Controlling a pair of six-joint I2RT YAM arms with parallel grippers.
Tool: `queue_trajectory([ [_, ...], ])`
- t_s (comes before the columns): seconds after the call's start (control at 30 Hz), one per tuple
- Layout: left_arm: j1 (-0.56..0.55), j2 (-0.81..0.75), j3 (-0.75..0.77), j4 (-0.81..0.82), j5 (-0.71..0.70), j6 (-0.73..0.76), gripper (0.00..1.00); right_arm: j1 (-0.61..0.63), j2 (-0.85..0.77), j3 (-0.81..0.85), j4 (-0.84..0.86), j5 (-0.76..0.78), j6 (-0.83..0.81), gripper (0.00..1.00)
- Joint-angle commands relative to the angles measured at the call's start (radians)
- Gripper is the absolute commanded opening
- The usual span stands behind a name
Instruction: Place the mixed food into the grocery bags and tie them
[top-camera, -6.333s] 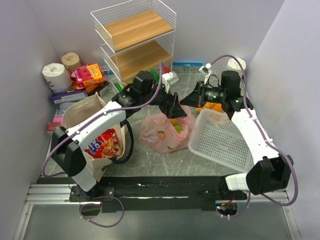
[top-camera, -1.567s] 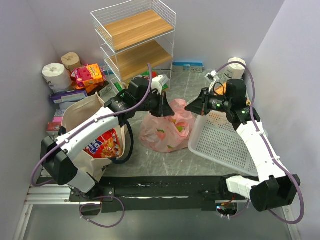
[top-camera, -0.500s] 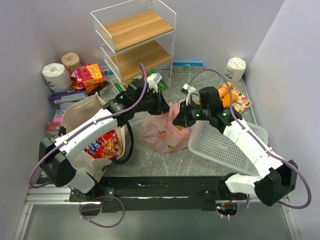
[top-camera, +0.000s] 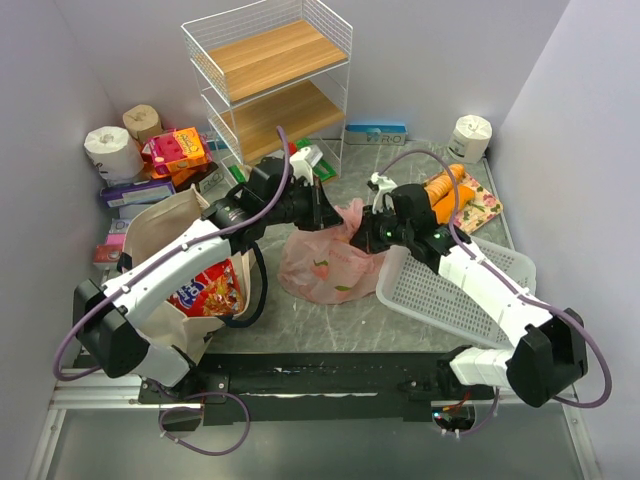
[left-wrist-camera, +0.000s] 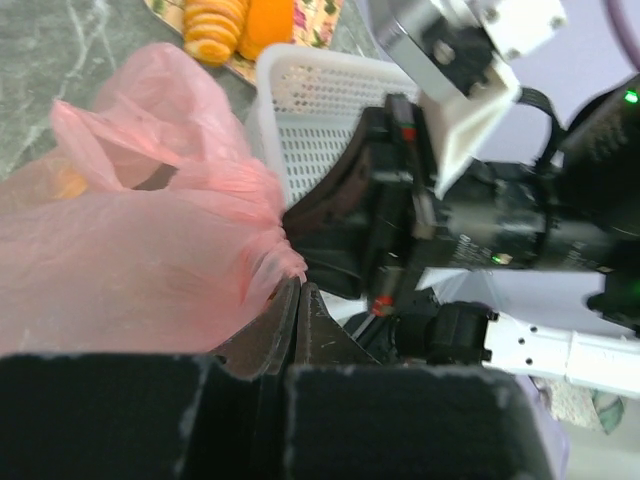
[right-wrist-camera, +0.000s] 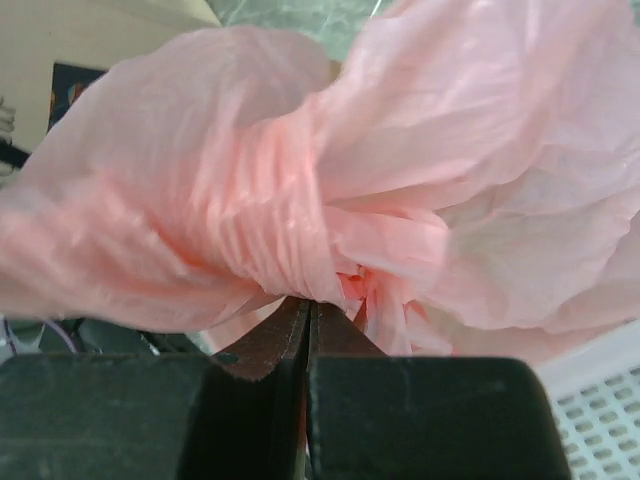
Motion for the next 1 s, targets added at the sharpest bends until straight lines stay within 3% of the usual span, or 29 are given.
queue_trajectory([
  [0.0, 0.004, -0.032, -0.008, 0.067, 0.093, 0.012, 0.01, -0.001, 0.025, -0.037, 0.202, 0.036, 0.065, 0.00],
  [0.13, 0.008, -0.033, -0.005, 0.071, 0.106, 0.043, 0.01, -0.001, 0.058, -0.041, 0.275, 0.030, 0.093, 0.00],
  [0.3, 0.036, -0.050, 0.033, 0.013, -0.014, 0.159, 0.01, -0.001, 0.052, -0.038, 0.283, 0.010, 0.079, 0.00],
  [0.4, 0.042, -0.036, 0.063, 0.005, -0.003, 0.245, 0.14, -0.003, 0.039, -0.054, 0.294, -0.004, 0.078, 0.00],
  [0.43, 0.043, -0.023, 0.072, -0.002, -0.002, 0.262, 0.33, -0.001, 0.033, -0.058, 0.298, -0.008, 0.076, 0.00],
  [0.5, 0.046, -0.004, 0.109, -0.022, -0.002, 0.305, 0.43, -0.003, 0.028, -0.060, 0.297, -0.013, 0.075, 0.00],
  [0.63, 0.051, 0.037, 0.156, -0.006, 0.020, 0.356, 0.85, -0.003, 0.026, -0.052, 0.298, -0.023, 0.067, 0.00],
  [0.73, 0.060, 0.086, 0.181, -0.019, 0.036, 0.399, 0.99, -0.003, 0.026, -0.054, 0.303, -0.027, 0.070, 0.00],
  [0.97, 0.079, 0.255, 0.362, -0.260, 0.133, 0.468, 0.96, -0.001, 0.017, -0.054, 0.297, -0.019, 0.067, 0.00],
])
